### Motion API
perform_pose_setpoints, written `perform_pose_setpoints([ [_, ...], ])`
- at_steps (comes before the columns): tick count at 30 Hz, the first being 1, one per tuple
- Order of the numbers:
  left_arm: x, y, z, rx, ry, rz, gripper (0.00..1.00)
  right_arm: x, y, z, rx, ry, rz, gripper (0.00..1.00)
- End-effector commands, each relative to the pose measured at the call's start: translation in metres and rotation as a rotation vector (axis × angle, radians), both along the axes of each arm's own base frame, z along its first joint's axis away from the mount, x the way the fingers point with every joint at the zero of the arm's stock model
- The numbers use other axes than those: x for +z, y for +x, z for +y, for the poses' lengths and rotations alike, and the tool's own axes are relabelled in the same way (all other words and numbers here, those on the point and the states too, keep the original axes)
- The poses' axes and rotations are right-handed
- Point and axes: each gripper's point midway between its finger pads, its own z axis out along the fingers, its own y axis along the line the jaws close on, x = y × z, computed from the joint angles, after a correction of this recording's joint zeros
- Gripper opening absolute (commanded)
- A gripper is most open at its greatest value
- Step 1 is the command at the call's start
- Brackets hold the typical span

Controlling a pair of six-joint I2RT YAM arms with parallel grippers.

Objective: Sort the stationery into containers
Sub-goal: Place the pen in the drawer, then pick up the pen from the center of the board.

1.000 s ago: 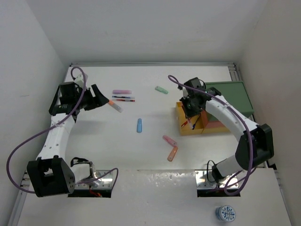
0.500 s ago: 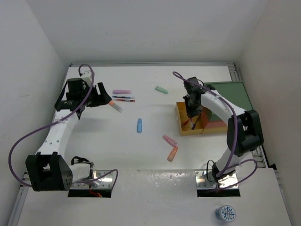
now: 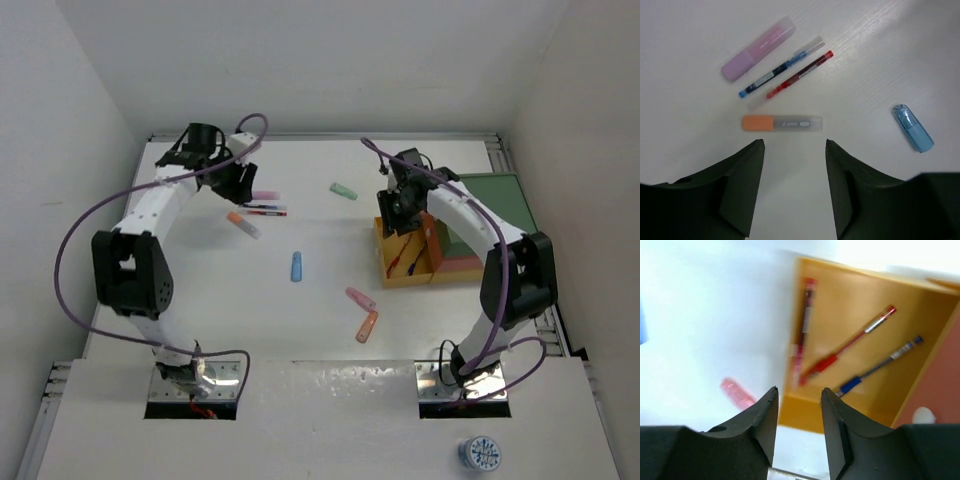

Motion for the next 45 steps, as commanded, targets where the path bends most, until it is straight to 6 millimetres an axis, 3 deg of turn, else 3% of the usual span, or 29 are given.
perform_pose_setpoints([
  [1,-0.018,0.009,-0.022,-0.290,0.119,0.015,0.57,0.056,0.009,0.034,0.205,0.148,-0.111,0.39],
  [5,-0.047,0.032,-0.035,-0.365,0.153,0.026,0.39,0.058,0.001,0.032,0.231,0.152,-0.087,0.39],
  [7,-0.049,0.042,-0.042,-0.400,0.171,-0.012,0.33,0.055,-0.002,0.027,0.226,0.145,-0.080,0.39],
  [11,-0.073,0.049,-0.053,-0.481,0.217,0.031,0.26,0.052,-0.005,0.020,0.208,0.142,-0.071,0.39],
  [14,-0.090,0.048,-0.056,-0.514,0.234,0.067,0.26,0.054,-0.003,0.015,0.198,0.140,-0.079,0.39],
  [25,-0.121,0.054,-0.059,-0.536,0.251,0.084,0.30,0.051,-0.004,0.007,0.189,0.122,-0.063,0.39],
  [33,-0.137,0.060,-0.047,-0.524,0.292,0.092,0.32,0.048,-0.006,0.008,0.187,0.125,-0.051,0.39],
  [42,-0.154,0.033,-0.048,-0.575,0.303,0.134,0.32,0.048,-0.007,0.006,0.193,0.114,-0.050,0.39],
  [45,-0.163,0.014,-0.055,-0.602,0.305,0.155,0.32,0.047,-0.009,0.005,0.193,0.115,-0.046,0.39],
])
